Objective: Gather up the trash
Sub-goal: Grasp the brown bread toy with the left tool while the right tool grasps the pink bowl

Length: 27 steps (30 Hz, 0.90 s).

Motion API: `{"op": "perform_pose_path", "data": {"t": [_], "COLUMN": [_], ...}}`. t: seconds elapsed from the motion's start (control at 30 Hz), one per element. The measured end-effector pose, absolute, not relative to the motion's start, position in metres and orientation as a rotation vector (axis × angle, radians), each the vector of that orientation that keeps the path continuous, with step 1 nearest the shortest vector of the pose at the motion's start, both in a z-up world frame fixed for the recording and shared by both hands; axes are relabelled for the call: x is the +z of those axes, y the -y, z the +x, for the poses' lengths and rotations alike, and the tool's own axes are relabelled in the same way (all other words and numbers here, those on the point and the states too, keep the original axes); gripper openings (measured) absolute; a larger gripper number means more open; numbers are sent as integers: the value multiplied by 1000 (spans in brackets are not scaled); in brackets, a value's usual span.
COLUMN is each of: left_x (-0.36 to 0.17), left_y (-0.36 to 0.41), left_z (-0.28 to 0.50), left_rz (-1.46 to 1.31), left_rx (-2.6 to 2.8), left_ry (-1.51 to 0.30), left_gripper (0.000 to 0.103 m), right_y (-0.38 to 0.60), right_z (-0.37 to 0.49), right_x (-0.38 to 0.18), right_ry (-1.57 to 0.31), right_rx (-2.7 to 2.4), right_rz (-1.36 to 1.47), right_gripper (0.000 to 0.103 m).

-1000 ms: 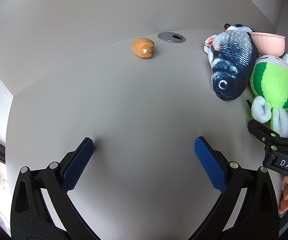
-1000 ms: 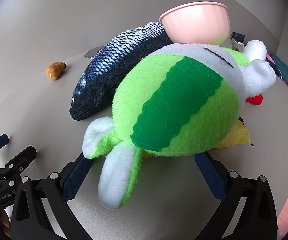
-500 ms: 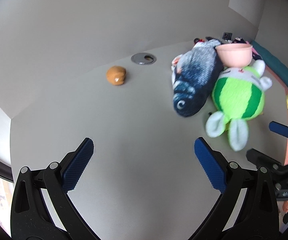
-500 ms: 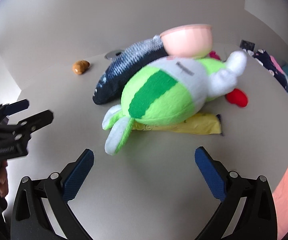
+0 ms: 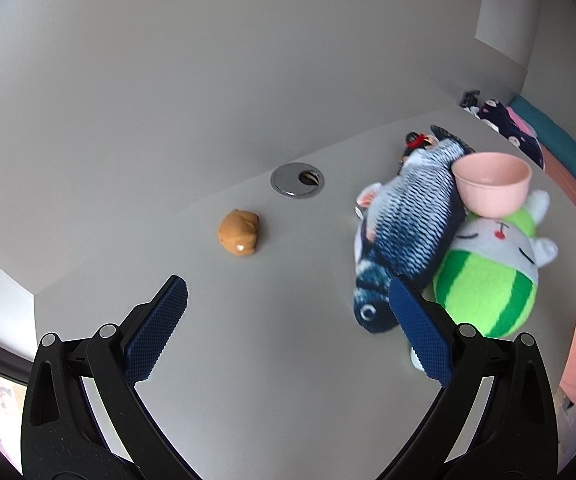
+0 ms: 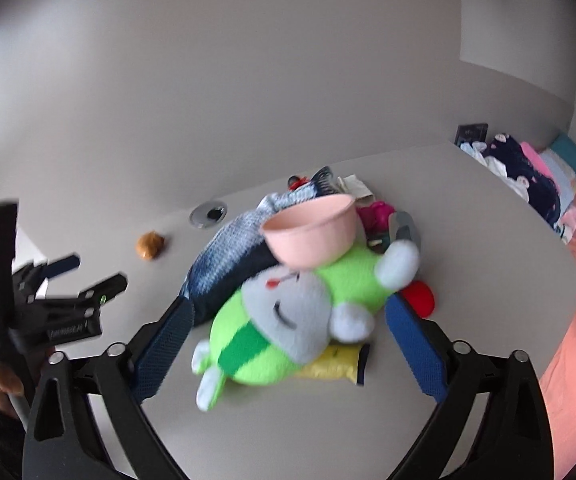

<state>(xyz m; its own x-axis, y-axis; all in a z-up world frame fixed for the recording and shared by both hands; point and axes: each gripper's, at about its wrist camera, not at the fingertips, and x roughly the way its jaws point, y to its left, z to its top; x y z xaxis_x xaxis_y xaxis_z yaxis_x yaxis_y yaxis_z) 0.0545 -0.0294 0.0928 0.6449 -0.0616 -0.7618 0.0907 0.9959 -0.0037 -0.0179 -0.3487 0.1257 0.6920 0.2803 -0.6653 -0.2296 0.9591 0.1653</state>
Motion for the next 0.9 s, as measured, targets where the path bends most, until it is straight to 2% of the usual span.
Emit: {"op": "perform_pose_path", "data": {"t": [0.07, 0.13, 0.2, 0.47, 0.53, 0.57, 0.6, 0.9], "left_x": [92, 91, 90, 78, 76, 75, 73, 48], "left_y": [25, 21, 18, 4, -2, -6, -9, -9], "left_z": [61, 65, 70, 91, 97, 100, 103, 128], "left_rz": [29, 20, 16, 14, -4, -16, -26, -22], "left_rx": [-77, -70, -62, -40, -32, -29, -28, -6], "left_ry": [-870, -874, -882, -907, -916, -919, -924, -996], "left_gripper": [97, 97, 97, 97, 97, 97, 97, 97], "right_y": [356, 362, 366, 364, 365, 365, 365, 375], "right_z": [2, 18, 36, 70, 72, 71, 71, 57], "right_x": [125, 122, 117, 92, 90, 89, 88, 94], "right_ry": [-777, -810, -850, -935, -933, -930, -926, -852], "right_rx": [270, 260, 252, 166, 150, 147, 152, 181], "right_rz": [151, 232, 307, 364, 345, 322, 303, 279], "right_gripper": [91, 83, 71, 39, 24, 8, 6, 5]}}
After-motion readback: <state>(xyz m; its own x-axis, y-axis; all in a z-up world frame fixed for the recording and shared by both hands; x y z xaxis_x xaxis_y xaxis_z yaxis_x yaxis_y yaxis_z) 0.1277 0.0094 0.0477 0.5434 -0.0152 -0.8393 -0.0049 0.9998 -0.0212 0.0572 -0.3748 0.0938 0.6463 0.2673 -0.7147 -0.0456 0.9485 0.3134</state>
